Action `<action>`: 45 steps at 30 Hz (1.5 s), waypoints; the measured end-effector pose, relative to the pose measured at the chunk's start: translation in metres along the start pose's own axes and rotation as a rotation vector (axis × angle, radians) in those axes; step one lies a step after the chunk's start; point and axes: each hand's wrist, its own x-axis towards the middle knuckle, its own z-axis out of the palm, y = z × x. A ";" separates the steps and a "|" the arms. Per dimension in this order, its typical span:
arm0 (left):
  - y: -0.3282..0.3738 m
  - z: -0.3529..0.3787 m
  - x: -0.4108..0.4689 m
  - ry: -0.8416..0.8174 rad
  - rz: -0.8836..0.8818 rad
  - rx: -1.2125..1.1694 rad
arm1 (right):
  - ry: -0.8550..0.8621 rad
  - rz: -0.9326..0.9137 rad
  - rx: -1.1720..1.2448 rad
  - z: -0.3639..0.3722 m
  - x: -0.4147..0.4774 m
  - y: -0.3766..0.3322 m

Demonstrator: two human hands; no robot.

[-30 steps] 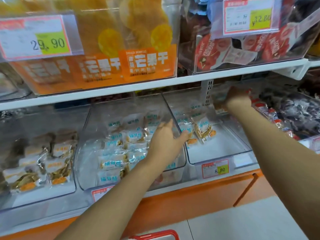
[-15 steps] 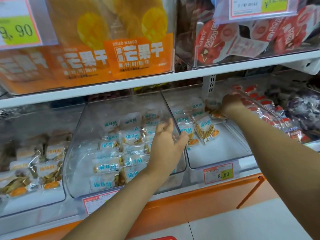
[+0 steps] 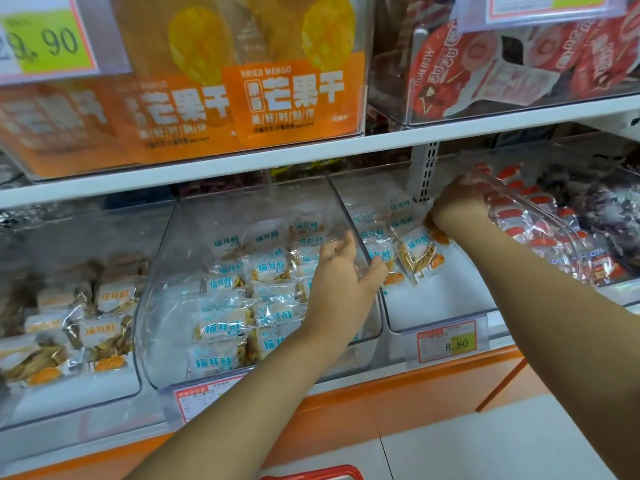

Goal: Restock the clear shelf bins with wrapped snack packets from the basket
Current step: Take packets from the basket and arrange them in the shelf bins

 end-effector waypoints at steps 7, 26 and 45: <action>0.003 -0.001 -0.001 -0.017 -0.009 0.004 | -0.334 0.139 0.331 -0.002 -0.016 0.007; 0.032 -0.009 0.011 0.196 0.291 0.513 | 0.016 0.064 0.266 0.002 -0.005 -0.008; 0.051 0.131 0.109 -0.909 -0.036 0.986 | 0.023 -0.244 -0.079 -0.012 0.024 -0.012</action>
